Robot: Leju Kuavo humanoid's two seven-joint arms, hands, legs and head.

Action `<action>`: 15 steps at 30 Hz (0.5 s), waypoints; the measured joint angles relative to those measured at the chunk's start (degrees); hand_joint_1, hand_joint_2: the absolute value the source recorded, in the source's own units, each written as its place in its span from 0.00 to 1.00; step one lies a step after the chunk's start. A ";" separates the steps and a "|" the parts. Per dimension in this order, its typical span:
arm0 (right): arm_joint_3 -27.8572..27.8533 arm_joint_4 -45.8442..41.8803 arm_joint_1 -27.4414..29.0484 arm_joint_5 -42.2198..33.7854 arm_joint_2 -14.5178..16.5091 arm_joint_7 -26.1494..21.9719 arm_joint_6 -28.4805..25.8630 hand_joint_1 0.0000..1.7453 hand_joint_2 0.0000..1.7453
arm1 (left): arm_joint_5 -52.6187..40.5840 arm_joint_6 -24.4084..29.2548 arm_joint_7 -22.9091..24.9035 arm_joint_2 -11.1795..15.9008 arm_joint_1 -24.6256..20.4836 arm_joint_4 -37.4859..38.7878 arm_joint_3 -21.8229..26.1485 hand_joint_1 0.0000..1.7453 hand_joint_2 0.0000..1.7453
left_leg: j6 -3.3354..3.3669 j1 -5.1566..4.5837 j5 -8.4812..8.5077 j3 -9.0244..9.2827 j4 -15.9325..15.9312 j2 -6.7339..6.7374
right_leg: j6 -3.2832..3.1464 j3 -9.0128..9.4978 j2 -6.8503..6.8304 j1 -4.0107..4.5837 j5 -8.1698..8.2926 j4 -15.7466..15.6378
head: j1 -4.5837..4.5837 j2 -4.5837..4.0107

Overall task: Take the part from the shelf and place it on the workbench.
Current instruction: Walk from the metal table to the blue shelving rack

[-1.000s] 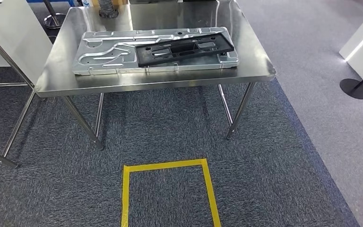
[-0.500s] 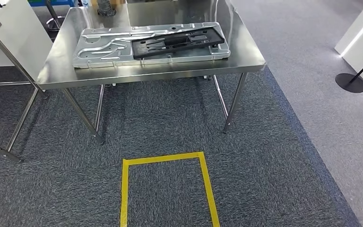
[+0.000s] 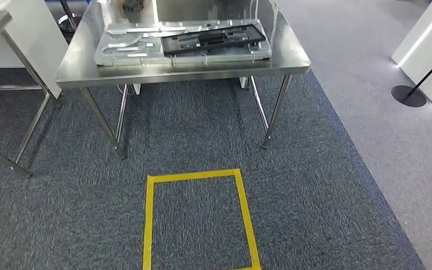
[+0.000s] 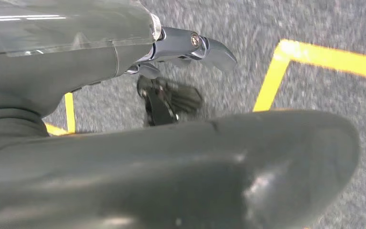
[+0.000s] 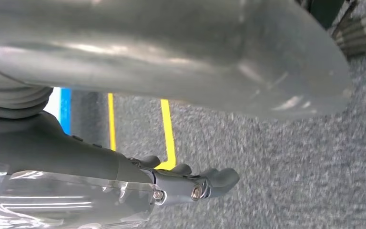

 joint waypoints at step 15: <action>-0.11 0.19 -0.25 0.80 0.49 -2.87 0.37 0.00 0.00 | -0.59 -0.51 -0.53 -0.25 -0.11 0.01 0.29 0.00 0.00 | -1.04 -0.34 7.09 -11.37 3.84 0.64 | -1.86 14.16 -0.11 0.27 -10.46 -3.31 | -0.01 0.00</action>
